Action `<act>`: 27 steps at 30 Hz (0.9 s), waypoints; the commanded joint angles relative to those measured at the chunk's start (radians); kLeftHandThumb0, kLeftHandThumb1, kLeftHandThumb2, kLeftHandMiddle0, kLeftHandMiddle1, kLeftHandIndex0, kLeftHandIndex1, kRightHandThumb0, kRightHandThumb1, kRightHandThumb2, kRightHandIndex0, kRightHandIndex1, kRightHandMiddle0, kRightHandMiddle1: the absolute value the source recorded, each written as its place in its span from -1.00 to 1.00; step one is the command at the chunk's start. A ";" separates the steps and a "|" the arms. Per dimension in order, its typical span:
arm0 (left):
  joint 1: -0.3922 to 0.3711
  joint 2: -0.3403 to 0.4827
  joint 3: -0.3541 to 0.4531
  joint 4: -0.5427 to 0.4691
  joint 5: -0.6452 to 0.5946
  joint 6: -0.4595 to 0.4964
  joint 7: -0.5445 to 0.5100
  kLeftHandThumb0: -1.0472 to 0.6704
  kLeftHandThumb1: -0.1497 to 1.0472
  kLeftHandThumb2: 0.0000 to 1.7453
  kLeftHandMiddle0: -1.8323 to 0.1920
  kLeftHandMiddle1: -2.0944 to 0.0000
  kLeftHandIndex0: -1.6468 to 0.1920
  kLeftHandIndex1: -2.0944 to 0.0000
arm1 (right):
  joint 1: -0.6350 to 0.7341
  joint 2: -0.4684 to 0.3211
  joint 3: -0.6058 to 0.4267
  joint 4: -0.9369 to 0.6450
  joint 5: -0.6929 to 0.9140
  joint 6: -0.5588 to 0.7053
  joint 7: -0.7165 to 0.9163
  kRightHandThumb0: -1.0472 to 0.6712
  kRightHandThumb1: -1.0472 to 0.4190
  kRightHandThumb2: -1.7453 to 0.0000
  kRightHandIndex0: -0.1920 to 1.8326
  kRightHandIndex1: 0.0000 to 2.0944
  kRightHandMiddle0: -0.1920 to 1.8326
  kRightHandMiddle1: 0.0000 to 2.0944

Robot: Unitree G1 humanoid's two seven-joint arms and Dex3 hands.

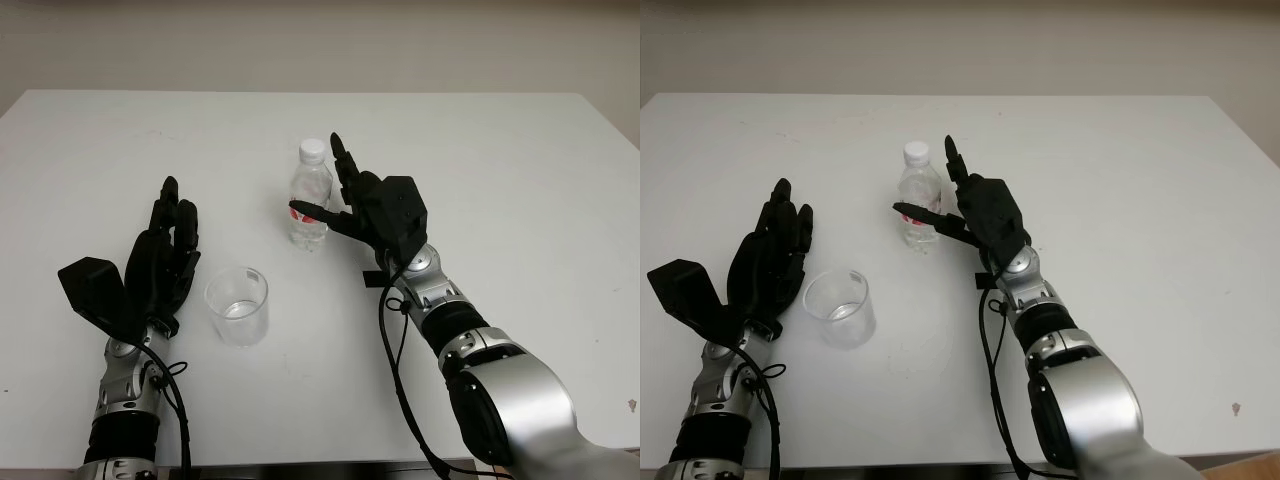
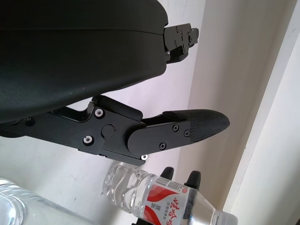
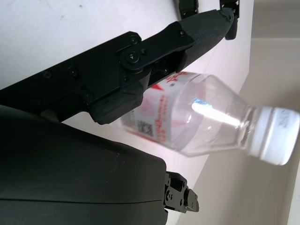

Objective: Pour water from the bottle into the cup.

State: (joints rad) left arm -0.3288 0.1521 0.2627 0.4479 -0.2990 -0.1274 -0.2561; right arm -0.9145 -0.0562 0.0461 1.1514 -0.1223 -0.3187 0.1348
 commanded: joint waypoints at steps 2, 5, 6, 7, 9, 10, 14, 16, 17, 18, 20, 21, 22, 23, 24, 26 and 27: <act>0.017 -0.009 0.001 0.005 0.000 0.002 0.004 -0.58 1.00 -0.39 0.92 0.95 0.94 0.95 | -0.037 0.011 0.004 0.018 -0.008 -0.020 -0.005 -0.90 -0.81 0.94 -1.00 -1.00 -1.00 -1.00; 0.017 -0.009 0.002 0.005 0.001 0.001 0.009 -0.59 1.00 -0.40 0.92 0.94 0.94 0.95 | -0.046 0.023 0.001 0.034 -0.008 -0.027 -0.011 -0.90 -0.80 0.94 -1.00 -1.00 -1.00 -1.00; 0.018 -0.009 0.002 0.006 0.000 0.000 0.009 -0.59 1.00 -0.40 0.92 0.94 0.94 0.95 | -0.048 0.028 -0.003 0.039 -0.004 -0.032 -0.011 -0.89 -0.79 0.94 -1.00 -1.00 -1.00 -1.00; 0.018 -0.010 0.002 0.005 0.000 -0.001 0.010 -0.59 1.00 -0.40 0.92 0.94 0.93 0.95 | -0.050 0.032 -0.008 0.044 0.001 -0.036 -0.011 -0.88 -0.79 0.95 -1.00 -1.00 -1.00 -1.00; 0.019 -0.013 0.003 0.005 0.000 -0.003 0.014 -0.58 1.00 -0.40 0.91 0.94 0.93 0.94 | -0.052 0.040 -0.021 0.053 0.015 -0.047 0.002 -0.86 -0.78 0.95 -1.00 -1.00 -1.00 -1.00; 0.019 -0.014 0.003 0.004 -0.001 -0.002 0.016 -0.58 1.00 -0.40 0.91 0.94 0.93 0.94 | -0.054 0.047 -0.033 0.059 0.030 -0.051 0.012 -0.85 -0.77 0.95 -1.00 -1.00 -1.00 -1.00; 0.021 -0.017 0.001 0.001 0.001 -0.006 0.019 -0.59 1.00 -0.40 0.91 0.94 0.93 0.95 | -0.058 0.068 -0.062 0.077 0.061 -0.074 0.025 -0.79 -0.73 0.95 -1.00 -1.00 -1.00 -1.00; 0.023 -0.019 -0.001 -0.002 0.002 -0.006 0.020 -0.59 1.00 -0.39 0.91 0.95 0.94 0.95 | -0.060 0.075 -0.064 0.085 0.056 -0.083 0.006 -0.76 -0.73 0.95 -1.00 -1.00 -1.00 -1.00; 0.024 -0.019 -0.002 -0.001 0.003 -0.009 0.020 -0.59 1.00 -0.39 0.92 0.95 0.94 0.95 | -0.061 0.077 -0.063 0.088 0.051 -0.087 -0.013 -0.75 -0.73 0.95 -1.00 -1.00 -0.99 -0.99; 0.025 -0.021 -0.001 -0.002 0.002 -0.008 0.022 -0.59 1.00 -0.39 0.92 0.95 0.94 0.95 | -0.063 0.080 -0.060 0.091 0.044 -0.087 -0.038 -0.72 -0.72 0.95 -0.96 -0.98 -0.94 -0.97; 0.027 -0.023 0.002 -0.003 -0.005 -0.007 0.017 -0.59 1.00 -0.40 0.92 0.95 0.94 0.95 | -0.066 0.086 -0.056 0.097 0.031 -0.085 -0.085 -0.56 -0.70 0.94 -0.72 -0.82 -0.74 -0.70; 0.029 -0.023 0.003 -0.003 -0.008 -0.009 0.014 -0.59 1.00 -0.40 0.92 0.95 0.94 0.95 | -0.068 0.088 -0.056 0.100 0.028 -0.081 -0.102 -0.52 -0.71 0.94 -0.67 -0.53 -0.81 -0.20; 0.031 -0.024 0.004 -0.002 -0.006 -0.015 0.016 -0.58 1.00 -0.40 0.92 0.95 0.94 0.95 | -0.069 0.090 -0.056 0.103 0.026 -0.079 -0.113 -0.41 -0.74 0.94 -0.70 0.14 -0.80 0.39; 0.033 -0.026 0.005 -0.002 -0.006 -0.021 0.018 -0.58 1.00 -0.40 0.91 0.95 0.93 0.95 | -0.069 0.092 -0.059 0.106 0.027 -0.077 -0.117 -0.33 -0.76 0.93 -0.66 0.47 -0.75 0.66; 0.037 -0.028 0.005 -0.005 -0.003 -0.025 0.023 -0.57 1.00 -0.40 0.91 0.95 0.93 0.95 | -0.069 0.092 -0.059 0.108 0.026 -0.076 -0.120 -0.26 -0.79 0.93 -0.56 0.71 -0.67 0.82; 0.043 -0.030 0.006 -0.010 -0.005 -0.027 0.025 -0.57 1.00 -0.40 0.90 0.94 0.93 0.94 | -0.069 0.089 -0.055 0.110 0.022 -0.071 -0.116 -0.24 -0.87 0.92 -0.27 0.94 -0.44 0.96; 0.045 -0.030 0.006 -0.011 -0.007 -0.028 0.024 -0.57 1.00 -0.40 0.90 0.95 0.93 0.95 | -0.069 0.087 -0.052 0.111 0.019 -0.068 -0.111 -0.27 -0.91 0.92 -0.15 0.97 -0.35 0.98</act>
State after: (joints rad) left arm -0.3138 0.1321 0.2647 0.4301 -0.3023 -0.1542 -0.2339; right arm -0.9635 0.0258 -0.0070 1.2591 -0.1000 -0.3906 0.0208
